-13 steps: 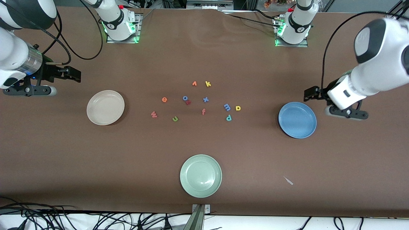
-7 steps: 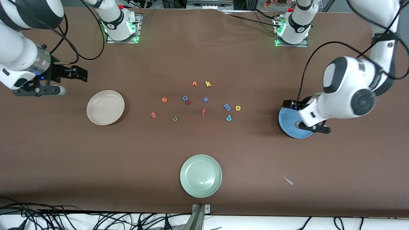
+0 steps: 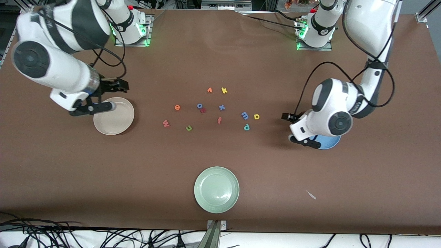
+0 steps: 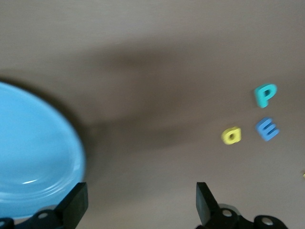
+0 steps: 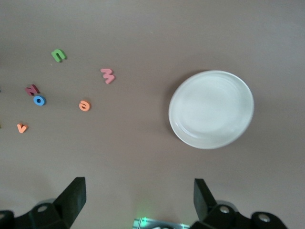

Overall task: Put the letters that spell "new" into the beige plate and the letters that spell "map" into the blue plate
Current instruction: 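Reach the left gripper to the yellow a while the right gripper reaches the pink m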

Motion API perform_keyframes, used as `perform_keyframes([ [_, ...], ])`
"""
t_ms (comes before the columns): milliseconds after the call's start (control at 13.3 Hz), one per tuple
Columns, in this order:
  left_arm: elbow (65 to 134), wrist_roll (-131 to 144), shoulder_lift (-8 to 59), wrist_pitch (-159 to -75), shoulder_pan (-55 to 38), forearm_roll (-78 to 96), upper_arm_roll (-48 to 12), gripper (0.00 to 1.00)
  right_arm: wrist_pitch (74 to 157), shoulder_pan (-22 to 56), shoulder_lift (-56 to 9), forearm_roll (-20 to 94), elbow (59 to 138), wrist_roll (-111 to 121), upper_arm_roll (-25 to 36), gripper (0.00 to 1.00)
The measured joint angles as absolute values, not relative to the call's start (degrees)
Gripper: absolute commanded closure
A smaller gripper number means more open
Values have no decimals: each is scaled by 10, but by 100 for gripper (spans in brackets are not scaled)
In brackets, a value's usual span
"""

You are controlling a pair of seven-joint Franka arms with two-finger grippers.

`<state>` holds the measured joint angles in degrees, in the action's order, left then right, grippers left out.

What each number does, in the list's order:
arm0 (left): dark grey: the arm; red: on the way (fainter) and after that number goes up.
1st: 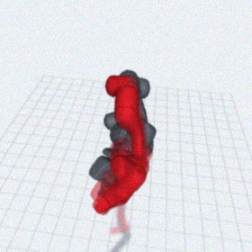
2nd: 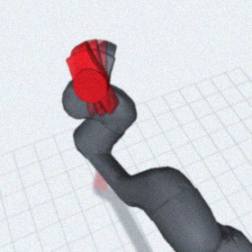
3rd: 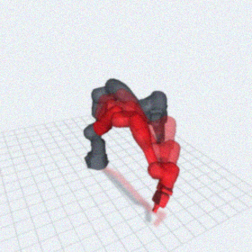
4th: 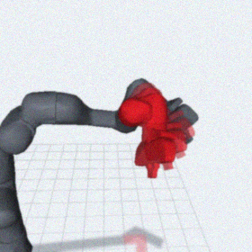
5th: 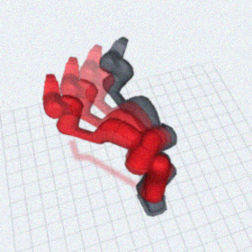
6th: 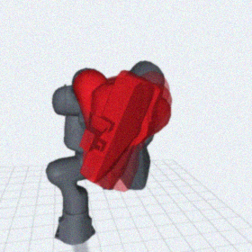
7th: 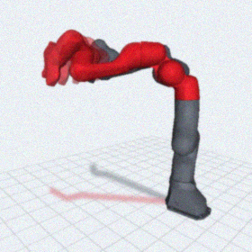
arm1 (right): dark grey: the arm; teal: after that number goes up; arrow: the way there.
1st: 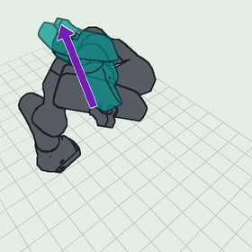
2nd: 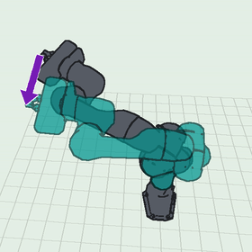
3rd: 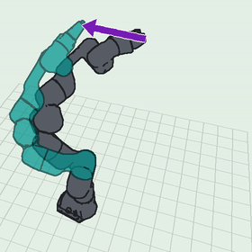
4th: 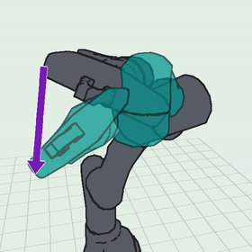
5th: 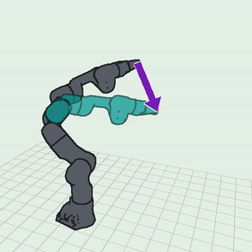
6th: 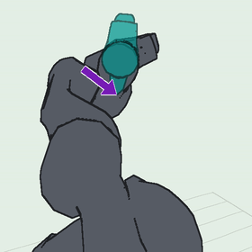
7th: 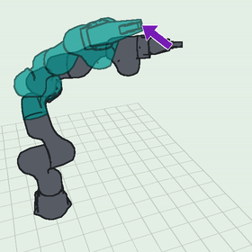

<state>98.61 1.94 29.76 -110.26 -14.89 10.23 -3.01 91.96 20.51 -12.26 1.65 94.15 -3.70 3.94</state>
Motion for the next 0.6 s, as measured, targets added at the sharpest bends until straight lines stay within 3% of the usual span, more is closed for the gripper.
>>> perform_keyframes([
  [151,1008,61,298,-1149,-162,116,-43,0,974,228,-137,17,960,-50,39,0],
  [376,1078,107,299,-1283,-175,133,-72,0,1096,258,-144,17,1035,-71,39,0],
  [602,1104,158,311,-1339,-208,133,-76,0,1213,265,-146,17,1113,-72,39,0],
])
